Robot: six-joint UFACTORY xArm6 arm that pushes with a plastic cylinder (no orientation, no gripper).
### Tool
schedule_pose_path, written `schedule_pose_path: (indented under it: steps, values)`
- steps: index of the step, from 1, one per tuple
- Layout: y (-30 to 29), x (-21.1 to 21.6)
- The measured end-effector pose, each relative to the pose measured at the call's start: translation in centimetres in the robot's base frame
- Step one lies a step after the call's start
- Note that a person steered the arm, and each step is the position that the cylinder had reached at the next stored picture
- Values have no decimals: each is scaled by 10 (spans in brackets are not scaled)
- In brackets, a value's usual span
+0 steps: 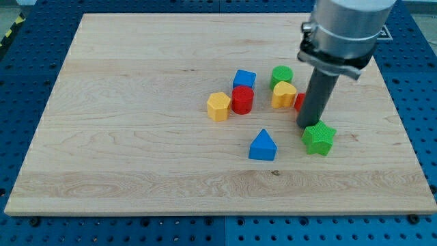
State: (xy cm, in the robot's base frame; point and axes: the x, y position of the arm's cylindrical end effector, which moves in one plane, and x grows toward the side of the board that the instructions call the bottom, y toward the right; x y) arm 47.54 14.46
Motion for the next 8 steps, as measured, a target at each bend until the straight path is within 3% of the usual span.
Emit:
schedule_pose_path:
  steps: [1, 2, 3, 5, 6, 7, 8]
  values:
    - [-16, -32]
    - [-93, -31]
    - [-145, -67]
    - [-122, -105]
    - [-172, -128]
    - [-241, -80]
    - [-177, -58]
